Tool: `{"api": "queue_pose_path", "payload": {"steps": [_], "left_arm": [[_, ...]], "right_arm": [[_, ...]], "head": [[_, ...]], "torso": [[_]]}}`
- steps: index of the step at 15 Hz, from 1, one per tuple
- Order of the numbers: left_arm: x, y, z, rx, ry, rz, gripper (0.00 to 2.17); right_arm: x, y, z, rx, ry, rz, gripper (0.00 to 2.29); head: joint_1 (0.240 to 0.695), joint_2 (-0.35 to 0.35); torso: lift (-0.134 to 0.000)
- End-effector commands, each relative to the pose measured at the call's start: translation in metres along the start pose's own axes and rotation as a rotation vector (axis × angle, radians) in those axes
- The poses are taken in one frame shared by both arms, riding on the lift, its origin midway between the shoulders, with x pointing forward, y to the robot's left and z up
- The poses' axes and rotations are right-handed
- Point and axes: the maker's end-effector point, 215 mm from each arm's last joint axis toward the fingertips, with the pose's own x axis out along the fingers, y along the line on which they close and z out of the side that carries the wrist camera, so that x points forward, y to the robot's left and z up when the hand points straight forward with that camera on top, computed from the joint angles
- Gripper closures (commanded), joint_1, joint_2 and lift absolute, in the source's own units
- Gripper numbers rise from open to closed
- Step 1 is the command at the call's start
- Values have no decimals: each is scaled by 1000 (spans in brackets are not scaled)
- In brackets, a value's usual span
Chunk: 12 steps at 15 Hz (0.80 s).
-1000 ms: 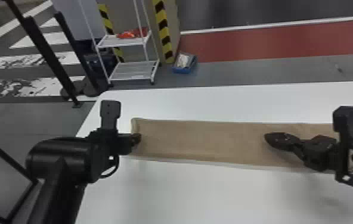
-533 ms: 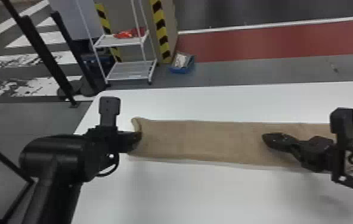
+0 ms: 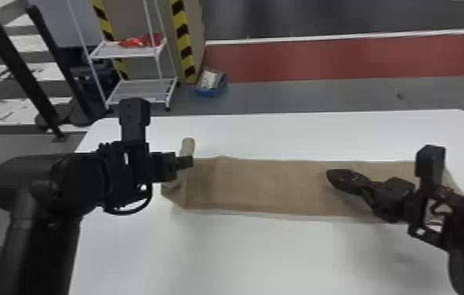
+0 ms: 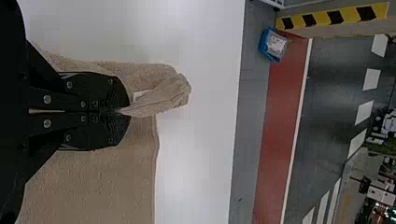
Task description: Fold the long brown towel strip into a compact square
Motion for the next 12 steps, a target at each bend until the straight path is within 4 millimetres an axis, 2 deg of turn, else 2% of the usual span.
{"api": "queue_pose_path", "payload": {"steps": [1,4,5,6,7,12], "left_arm": [[5,-56,6,-6,3,-86,1855],[11,-127,13,16,-12,-148,1855],[11,-153,19,21,-27,-168,1855],[12,-168,28,36,-63,-154,1855],[13,-179,40,58,-114,-129,1855],[20,-218,24,164,-97,-125,1855]], "right_arm": [[-12,-12,3,-3,-18,-22,1862],[-24,-22,8,-10,-55,-36,1862],[-31,-27,8,-13,-66,-46,1862],[-38,-31,10,-16,-84,-56,1862],[-47,-38,11,-11,-100,-73,1862],[-121,-90,19,3,-191,-193,1862]], "head": [[695,70],[695,1],[695,-45],[695,-66],[695,-91],[695,-213]], "torso": [[-128],[-128],[-128],[-128],[-128],[-128]]}}
